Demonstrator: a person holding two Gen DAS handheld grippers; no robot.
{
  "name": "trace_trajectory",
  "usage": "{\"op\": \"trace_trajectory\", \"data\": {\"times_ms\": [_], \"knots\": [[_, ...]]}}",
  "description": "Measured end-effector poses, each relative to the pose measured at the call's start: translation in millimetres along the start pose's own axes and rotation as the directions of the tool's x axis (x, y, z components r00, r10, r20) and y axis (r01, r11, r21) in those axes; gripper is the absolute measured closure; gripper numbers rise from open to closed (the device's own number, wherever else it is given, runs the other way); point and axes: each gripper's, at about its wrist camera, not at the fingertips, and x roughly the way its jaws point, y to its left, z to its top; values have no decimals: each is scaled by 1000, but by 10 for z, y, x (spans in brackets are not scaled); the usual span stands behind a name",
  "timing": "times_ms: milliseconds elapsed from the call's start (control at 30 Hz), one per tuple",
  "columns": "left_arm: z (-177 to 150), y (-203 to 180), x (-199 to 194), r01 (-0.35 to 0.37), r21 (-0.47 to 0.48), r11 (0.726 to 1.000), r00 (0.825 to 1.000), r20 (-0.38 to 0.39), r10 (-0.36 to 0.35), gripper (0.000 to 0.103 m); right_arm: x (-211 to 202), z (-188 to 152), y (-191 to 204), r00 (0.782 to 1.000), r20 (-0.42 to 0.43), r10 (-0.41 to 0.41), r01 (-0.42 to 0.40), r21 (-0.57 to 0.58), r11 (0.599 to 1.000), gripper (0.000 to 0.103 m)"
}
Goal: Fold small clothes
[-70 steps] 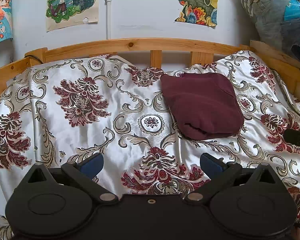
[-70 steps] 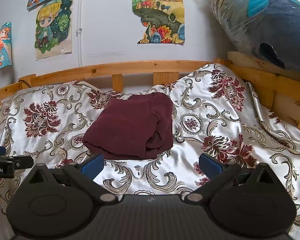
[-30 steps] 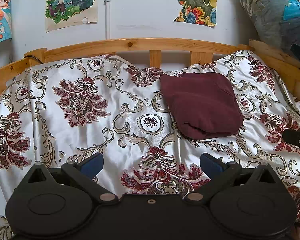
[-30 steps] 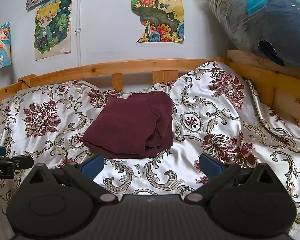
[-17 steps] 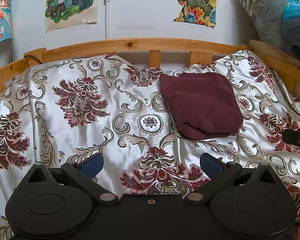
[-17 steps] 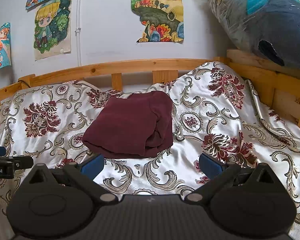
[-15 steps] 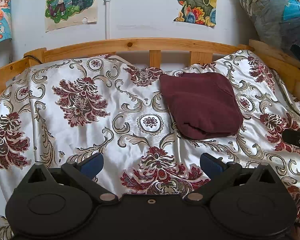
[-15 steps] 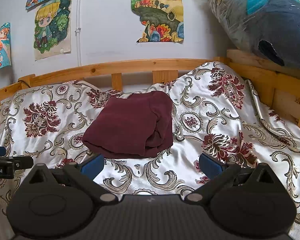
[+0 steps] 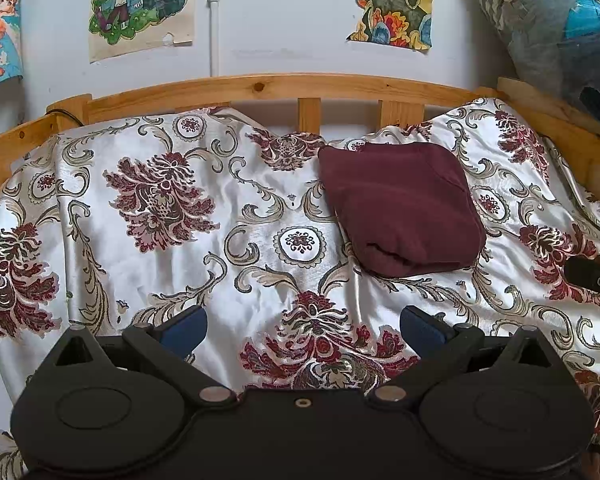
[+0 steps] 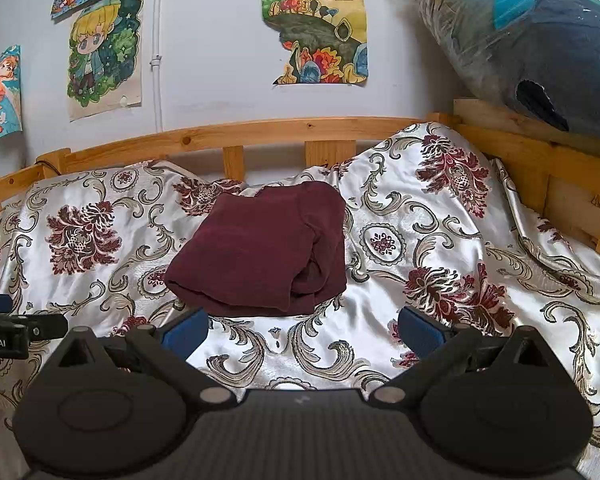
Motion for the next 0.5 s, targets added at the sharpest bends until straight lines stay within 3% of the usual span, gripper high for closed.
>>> {"op": "trace_trajectory", "data": {"times_ms": [500], "knots": [[2,-5,6,-1,0,1000,1000,-8,1,1,-3,3,2,1000,-2,0,0,1,1000,0]]}}
